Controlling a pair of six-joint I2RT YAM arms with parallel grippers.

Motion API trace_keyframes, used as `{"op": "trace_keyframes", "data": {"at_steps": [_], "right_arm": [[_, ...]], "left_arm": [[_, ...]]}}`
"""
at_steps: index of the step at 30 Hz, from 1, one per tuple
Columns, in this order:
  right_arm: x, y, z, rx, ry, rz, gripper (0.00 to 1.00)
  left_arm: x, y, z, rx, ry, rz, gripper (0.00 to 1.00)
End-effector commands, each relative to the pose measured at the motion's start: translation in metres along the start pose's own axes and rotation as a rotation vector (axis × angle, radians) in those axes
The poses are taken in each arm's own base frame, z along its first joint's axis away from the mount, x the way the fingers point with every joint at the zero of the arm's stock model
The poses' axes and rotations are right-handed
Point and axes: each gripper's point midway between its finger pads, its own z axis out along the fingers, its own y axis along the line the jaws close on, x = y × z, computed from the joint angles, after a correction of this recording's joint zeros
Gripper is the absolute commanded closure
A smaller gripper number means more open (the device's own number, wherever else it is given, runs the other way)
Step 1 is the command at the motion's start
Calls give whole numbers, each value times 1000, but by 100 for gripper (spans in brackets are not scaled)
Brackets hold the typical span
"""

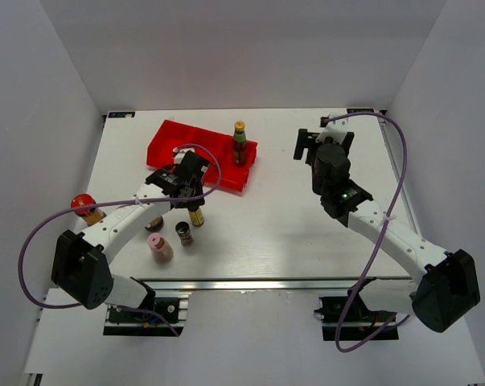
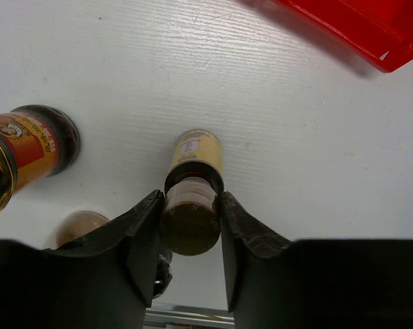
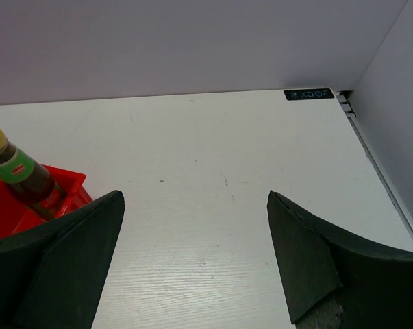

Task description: Organize the condiment bottles

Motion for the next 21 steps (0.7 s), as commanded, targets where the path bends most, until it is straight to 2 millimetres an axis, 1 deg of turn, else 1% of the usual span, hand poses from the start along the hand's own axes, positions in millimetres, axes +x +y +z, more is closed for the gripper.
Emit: {"op": "trace_keyframes", "data": {"at_steps": [1, 3, 4, 5, 7, 8, 11, 12, 13, 15, 16, 17, 18, 19, 20, 21], "right_arm": [[-7, -13, 1, 71, -26, 29, 11], [-4, -14, 2, 78, -16, 18, 11], [-3, -16, 2, 90, -13, 14, 11], [0, -17, 3, 95, -6, 6, 11], [2, -19, 3, 112, -1, 0, 11], [4, -20, 4, 117, 4, -5, 11], [6, -22, 4, 120, 7, -7, 11], [8, -23, 5, 120, 9, -8, 11], [9, -24, 6, 122, 12, -8, 11], [10, -27, 7, 130, 16, -4, 11], [13, -29, 8, 138, 26, 0, 11], [14, -32, 8, 147, 33, 4, 11], [16, -33, 8, 150, 38, 12, 11], [19, -38, 8, 160, 44, 24, 11], [21, -40, 8, 165, 48, 25, 11], [21, -46, 9, 179, 48, 33, 11]], "left_arm": [[-7, -4, -7, 16, -19, -1, 55], [-8, -5, -8, 20, -20, -5, 58], [-8, -7, -8, 28, -16, -1, 63], [-6, -9, -8, 36, -8, 3, 65], [-9, -12, -10, 44, -12, 3, 70], [-10, -13, -11, 50, -15, 1, 75], [-24, -22, -16, 77, -46, -5, 86], [-29, -25, -16, 81, -57, -6, 86], [-41, -30, -22, 97, -86, -16, 86], [-56, -36, -24, 105, -122, -17, 87], [-73, -44, -32, 131, -164, -27, 86], [-81, -48, -34, 143, -182, -27, 86], [-87, -54, -32, 146, -186, -15, 86], [-105, -63, -40, 177, -229, -21, 86], [-112, -69, -40, 189, -240, -11, 86], [-116, -73, -33, 177, -240, 4, 88]]}}
